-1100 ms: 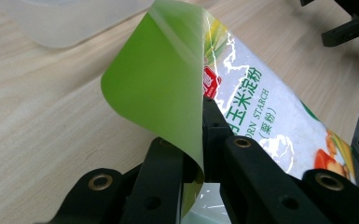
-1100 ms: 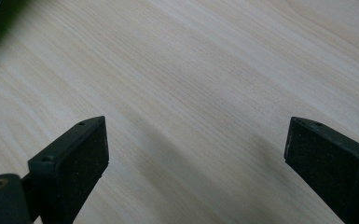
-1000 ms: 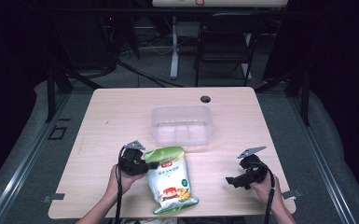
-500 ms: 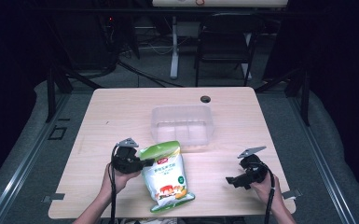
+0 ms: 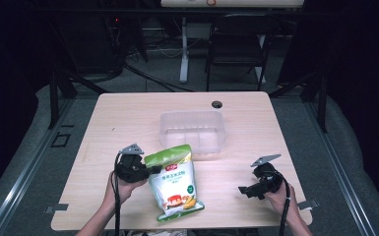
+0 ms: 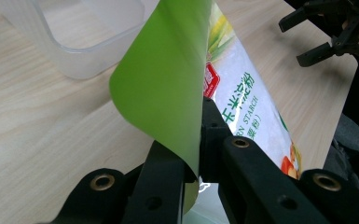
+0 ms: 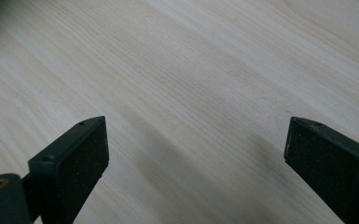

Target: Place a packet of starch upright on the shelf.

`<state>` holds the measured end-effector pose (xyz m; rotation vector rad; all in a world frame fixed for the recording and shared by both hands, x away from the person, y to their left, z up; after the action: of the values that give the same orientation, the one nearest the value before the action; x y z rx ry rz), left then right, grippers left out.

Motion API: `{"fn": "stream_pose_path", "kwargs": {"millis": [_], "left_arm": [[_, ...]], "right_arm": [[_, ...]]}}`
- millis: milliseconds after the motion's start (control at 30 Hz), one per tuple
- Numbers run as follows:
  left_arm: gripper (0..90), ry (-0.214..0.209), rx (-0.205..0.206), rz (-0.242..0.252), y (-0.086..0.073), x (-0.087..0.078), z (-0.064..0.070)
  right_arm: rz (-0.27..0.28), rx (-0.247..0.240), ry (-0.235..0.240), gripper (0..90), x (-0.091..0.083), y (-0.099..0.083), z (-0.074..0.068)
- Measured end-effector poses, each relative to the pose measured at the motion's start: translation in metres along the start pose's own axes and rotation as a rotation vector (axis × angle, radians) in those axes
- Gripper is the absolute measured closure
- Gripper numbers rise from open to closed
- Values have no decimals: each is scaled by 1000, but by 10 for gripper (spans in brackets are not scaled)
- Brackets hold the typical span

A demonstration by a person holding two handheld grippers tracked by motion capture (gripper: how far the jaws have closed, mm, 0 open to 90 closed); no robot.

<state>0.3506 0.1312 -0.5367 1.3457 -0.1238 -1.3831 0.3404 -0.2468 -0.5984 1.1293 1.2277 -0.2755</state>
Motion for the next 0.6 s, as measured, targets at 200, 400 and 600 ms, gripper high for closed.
{"fn": "stream_pose_path", "kwargs": {"millis": [200, 400, 600], "left_arm": [[894, 8, 14, 6, 4, -6, 1], [894, 6, 19, 17, 6, -11, 3], [894, 3, 18, 29, 8, -13, 4]], "right_arm": [[-1, -1, -1, 59, 0, 0, 0], [-1, -1, -2, 60, 0, 0, 0], [0, 1, -2, 60, 0, 0, 0]]}}
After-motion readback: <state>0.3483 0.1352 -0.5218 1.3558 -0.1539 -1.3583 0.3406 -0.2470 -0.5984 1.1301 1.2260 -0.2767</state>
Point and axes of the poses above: each handheld gripper's, and its own axes: x roughly forward along the jaws, y roughly out of its top, z roughly to its right, the point moved 5 cm from there along x, roughly forward along the jaws, and after that the axes turned 2 degrees about -y, right-handed, at the moved point
